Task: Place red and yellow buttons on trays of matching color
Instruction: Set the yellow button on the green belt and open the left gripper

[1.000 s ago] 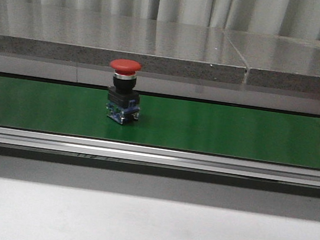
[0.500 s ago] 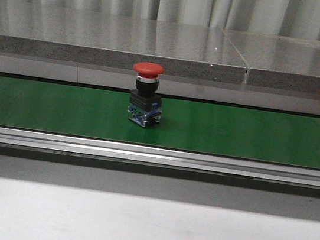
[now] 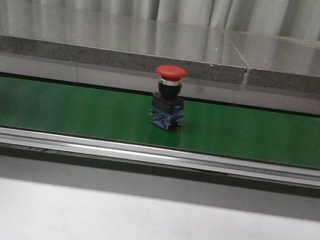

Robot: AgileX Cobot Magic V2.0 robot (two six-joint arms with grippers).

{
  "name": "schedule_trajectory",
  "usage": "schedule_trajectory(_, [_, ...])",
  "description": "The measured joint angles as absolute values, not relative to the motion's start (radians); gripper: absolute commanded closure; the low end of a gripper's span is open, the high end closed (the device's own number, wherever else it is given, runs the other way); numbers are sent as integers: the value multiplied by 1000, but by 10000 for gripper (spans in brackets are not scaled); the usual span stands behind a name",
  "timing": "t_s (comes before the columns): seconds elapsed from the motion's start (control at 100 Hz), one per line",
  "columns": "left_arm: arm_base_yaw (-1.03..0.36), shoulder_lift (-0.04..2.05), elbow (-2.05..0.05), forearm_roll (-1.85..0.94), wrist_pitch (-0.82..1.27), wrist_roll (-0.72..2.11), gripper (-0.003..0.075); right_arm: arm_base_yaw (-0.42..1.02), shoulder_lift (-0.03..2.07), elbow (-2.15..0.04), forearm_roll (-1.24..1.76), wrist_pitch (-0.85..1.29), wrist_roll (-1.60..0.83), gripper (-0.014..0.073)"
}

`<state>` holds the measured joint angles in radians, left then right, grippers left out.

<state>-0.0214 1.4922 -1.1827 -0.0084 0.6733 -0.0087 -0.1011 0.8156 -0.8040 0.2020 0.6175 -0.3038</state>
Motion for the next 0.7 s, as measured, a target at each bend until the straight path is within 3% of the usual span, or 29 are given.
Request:
schedule_trajectory(0.33, [-92, 1231, -1129, 0, 563, 13, 60, -101, 816, -804, 202, 617, -304, 661])
schedule_trajectory(0.7, [-139, 816, -774, 0, 413, 16, 60, -101, 816, -804, 202, 617, -304, 661])
